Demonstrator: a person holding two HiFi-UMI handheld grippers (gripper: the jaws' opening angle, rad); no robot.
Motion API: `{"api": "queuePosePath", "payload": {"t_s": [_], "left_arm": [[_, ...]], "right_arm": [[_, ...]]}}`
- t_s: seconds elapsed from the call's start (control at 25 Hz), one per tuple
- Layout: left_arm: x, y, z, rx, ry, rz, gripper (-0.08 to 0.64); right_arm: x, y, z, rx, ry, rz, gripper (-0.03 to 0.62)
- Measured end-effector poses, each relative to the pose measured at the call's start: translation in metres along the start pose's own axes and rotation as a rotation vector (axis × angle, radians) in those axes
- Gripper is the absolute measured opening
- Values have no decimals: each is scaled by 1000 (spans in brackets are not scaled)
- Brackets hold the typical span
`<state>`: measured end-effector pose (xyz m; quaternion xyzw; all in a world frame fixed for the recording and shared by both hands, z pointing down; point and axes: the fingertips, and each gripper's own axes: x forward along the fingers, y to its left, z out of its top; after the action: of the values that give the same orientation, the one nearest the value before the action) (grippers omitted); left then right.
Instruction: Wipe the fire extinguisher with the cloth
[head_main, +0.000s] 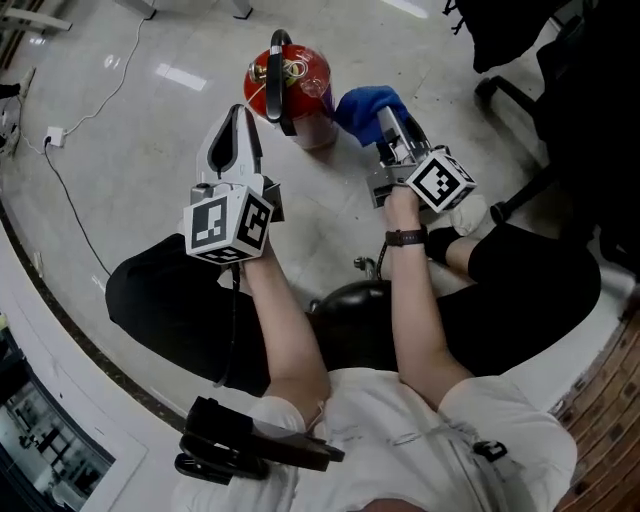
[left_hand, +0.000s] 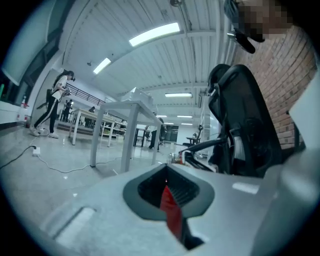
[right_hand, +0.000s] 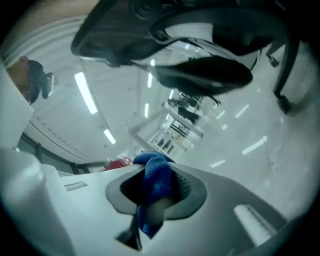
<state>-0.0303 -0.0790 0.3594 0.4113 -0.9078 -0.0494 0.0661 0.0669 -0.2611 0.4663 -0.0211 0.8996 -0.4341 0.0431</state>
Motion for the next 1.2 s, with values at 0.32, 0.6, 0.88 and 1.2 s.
{"api": "queuePosePath", "payload": {"t_s": [0.32,0.6,0.88,1.2], "left_arm": [[-10,-4,-4,5,5,0,0],[-24,15,-14,30,39,47,0],[-25,39,-36,44,94,91,0],[-4,46,-51,77,148,90,0]], "right_arm": [[28,93,-5,-4,-47,239,67],[34,-47,-93,56,29,-184,61],[21,-197,-221,263,258,-483,60],[35,-218,-232,130,569,-429,61]]}}
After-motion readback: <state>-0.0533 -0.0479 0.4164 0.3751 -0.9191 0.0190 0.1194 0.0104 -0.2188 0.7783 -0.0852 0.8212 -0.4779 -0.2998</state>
